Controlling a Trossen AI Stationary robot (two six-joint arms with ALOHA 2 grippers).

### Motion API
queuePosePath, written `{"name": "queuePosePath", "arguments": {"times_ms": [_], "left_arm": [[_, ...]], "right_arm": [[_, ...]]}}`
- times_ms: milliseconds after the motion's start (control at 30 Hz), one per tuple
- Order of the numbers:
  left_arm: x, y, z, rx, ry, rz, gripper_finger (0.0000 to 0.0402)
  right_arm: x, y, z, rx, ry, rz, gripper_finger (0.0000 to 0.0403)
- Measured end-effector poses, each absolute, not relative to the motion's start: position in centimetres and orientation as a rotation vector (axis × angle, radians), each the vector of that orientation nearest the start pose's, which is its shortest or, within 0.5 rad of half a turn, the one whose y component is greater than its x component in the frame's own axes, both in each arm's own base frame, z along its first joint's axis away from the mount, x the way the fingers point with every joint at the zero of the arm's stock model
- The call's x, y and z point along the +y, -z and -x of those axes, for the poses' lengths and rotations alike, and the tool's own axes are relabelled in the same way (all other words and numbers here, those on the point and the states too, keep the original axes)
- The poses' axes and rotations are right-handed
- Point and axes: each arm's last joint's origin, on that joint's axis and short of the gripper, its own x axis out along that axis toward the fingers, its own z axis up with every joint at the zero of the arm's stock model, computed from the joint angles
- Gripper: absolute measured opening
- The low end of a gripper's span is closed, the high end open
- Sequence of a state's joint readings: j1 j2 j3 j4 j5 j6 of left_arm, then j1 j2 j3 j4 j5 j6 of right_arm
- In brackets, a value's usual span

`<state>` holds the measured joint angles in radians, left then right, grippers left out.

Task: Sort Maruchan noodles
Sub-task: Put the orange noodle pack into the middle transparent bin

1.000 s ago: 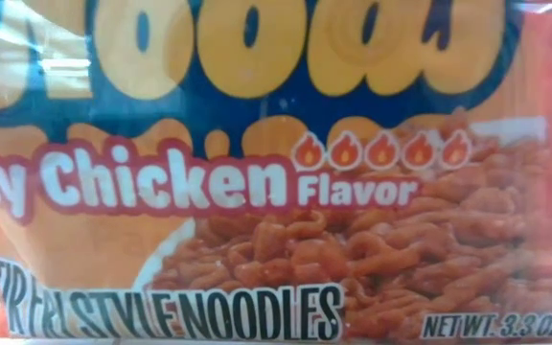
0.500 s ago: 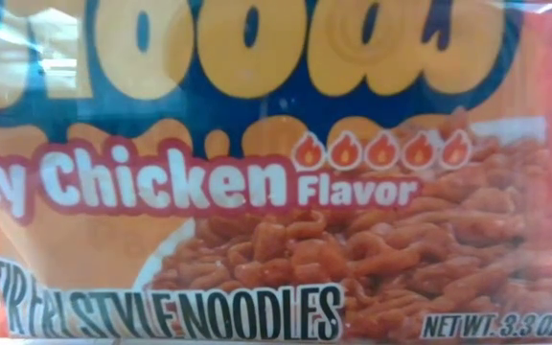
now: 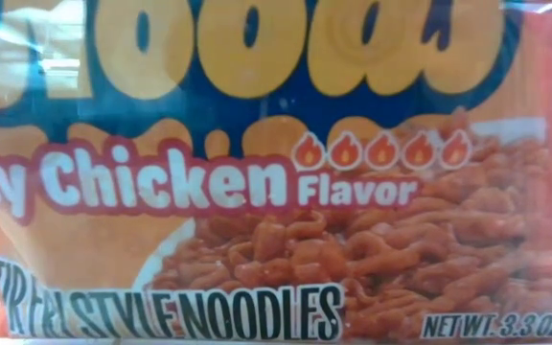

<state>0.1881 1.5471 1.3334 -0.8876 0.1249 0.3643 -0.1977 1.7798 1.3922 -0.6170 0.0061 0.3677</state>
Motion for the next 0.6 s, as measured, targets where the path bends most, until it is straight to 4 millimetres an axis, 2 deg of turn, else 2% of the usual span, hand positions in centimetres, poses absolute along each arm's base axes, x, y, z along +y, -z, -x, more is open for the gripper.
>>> {"name": "queuePosePath", "arguments": {"times_ms": [100,267,500,600], "left_arm": [[4.0,-27.0,-31.8,1.138,0.212,-0.209,0.0281],[2.2,-25.0,-33.2,1.18,0.251,-0.311,0.0277],[1.5,-20.0,-33.1,1.093,0.199,-0.411,0.0258],[0.5,-18.8,-33.3,1.015,0.202,-0.524,0.0252]], "right_arm": [[-5.8,-24.3,-35.3,1.11,0.411,-0.397,0.0006],[-2.4,-26.9,-31.4,1.24,0.554,-0.309,0.0006],[0.9,-32.0,-25.6,1.128,0.719,-0.38,0.0006],[1.6,-33.6,-23.8,1.022,0.77,-0.423,0.0007]]}}
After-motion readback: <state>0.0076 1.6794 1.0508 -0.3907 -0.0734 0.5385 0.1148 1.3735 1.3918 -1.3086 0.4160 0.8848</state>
